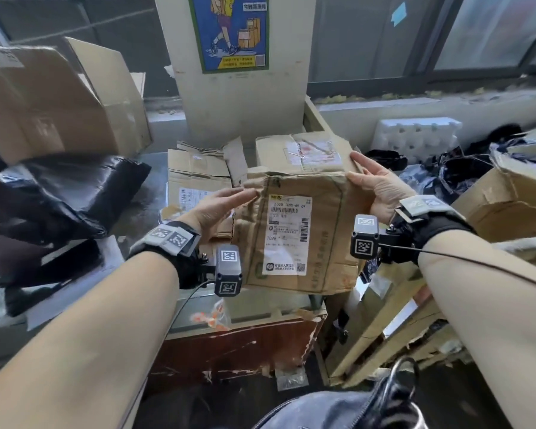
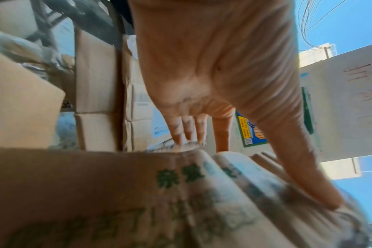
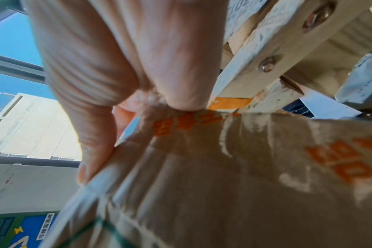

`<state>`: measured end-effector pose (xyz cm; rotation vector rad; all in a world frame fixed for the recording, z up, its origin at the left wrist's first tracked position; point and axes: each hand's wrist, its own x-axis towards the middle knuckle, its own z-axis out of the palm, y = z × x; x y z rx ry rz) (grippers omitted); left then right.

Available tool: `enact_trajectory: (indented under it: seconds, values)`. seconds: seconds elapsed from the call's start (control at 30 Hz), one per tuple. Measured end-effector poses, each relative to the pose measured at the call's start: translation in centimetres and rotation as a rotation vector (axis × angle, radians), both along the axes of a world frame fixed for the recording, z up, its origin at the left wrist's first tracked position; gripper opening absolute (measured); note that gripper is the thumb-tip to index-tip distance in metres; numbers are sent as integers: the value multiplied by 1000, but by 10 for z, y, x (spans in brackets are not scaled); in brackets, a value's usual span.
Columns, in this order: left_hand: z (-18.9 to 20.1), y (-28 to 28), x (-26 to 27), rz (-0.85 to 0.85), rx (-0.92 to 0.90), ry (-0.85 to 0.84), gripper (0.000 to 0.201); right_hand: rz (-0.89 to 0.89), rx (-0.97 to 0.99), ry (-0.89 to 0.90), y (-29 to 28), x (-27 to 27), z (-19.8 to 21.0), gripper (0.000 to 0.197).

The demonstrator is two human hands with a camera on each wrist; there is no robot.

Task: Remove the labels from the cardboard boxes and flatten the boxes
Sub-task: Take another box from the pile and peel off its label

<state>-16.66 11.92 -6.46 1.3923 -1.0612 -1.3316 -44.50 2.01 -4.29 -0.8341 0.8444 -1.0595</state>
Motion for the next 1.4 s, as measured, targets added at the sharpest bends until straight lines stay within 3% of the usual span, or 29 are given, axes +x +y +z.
enact_trajectory:
  seconds: [0.1, 0.2, 0.27, 0.33, 0.43, 0.63, 0.7, 0.73, 0.8, 0.87, 1.0, 1.2, 1.4]
  values:
    - [4, -5, 4, 62, -10, -18, 84, -57, -23, 24, -5, 5, -3, 56]
    - [8, -6, 7, 91, -25, -104, 46, -80, -63, 71, -10, 12, -8, 69]
    - [11, -2, 5, 37, 9, -5, 36, -72, -86, 119, -13, 15, -10, 76]
    - [13, 5, 3, -91, 103, 77, 46, -62, -104, 164, -15, 19, -9, 82]
    - [8, 12, -1, -265, 280, 19, 44, -32, -142, 217, -17, 26, -9, 90]
    - [-2, 20, -6, -86, 444, -55, 20, -70, -179, 382, -20, 34, -15, 92]
    - [-7, 20, -6, 6, 476, -88, 30, -57, -205, 487, -21, 36, -15, 87]
    - [-11, 18, -5, 42, 478, -150, 49, -53, -213, 546, -21, 36, -16, 83]
    - [-23, 15, 0, 119, 444, -389, 93, -62, -206, 678, -22, 35, -18, 82]
    - [-34, 13, 4, 172, 388, -589, 110, -86, -214, 858, -24, 35, -24, 85]
    - [-35, 16, -3, 200, 353, -768, 81, -63, -190, 1051, -23, 38, -37, 83]
    - [-51, 14, -4, 236, 319, -785, 75, -16, -143, 1188, -18, 45, -53, 86]
    - [-51, 11, -7, 193, 444, -861, 74, 14, -232, 1406, -8, 54, -54, 90]
